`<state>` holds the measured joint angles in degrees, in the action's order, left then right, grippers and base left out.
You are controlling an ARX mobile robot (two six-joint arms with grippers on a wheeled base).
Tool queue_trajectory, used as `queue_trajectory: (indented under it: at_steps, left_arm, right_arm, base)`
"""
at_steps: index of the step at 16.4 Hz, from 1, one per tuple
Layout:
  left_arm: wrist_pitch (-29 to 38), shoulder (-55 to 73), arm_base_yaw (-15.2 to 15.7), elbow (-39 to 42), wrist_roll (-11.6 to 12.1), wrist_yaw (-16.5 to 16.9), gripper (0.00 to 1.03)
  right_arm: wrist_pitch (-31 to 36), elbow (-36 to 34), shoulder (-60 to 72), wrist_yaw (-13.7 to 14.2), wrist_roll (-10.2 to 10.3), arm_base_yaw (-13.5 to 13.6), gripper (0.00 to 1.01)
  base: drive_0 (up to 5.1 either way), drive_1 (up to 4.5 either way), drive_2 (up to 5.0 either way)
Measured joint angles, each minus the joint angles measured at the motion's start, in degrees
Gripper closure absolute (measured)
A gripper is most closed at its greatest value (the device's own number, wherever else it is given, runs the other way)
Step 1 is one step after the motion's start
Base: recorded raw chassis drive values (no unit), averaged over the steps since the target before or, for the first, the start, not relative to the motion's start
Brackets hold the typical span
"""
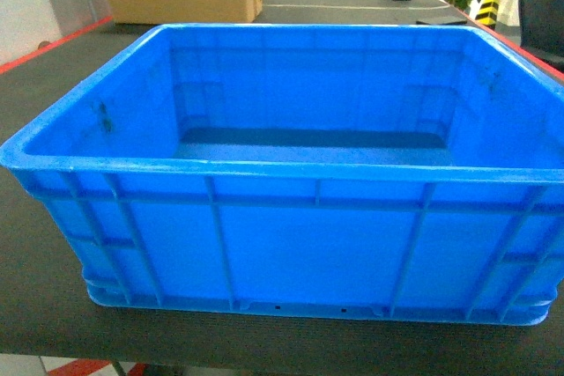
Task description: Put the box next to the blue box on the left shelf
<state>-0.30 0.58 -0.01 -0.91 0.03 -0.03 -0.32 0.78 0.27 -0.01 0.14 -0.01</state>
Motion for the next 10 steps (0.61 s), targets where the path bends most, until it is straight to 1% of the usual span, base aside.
queue_trajectory:
  at_steps: [10]
  left_arm:
    - [0.00, 0.00, 0.00, 0.00, -0.02, 0.00, 0.05]
  right_arm:
    - [-0.02, 0.00, 0.00, 0.00, 0.00, 0.00, 0.03]
  base:
    - [0.0, 0.00, 0.0]
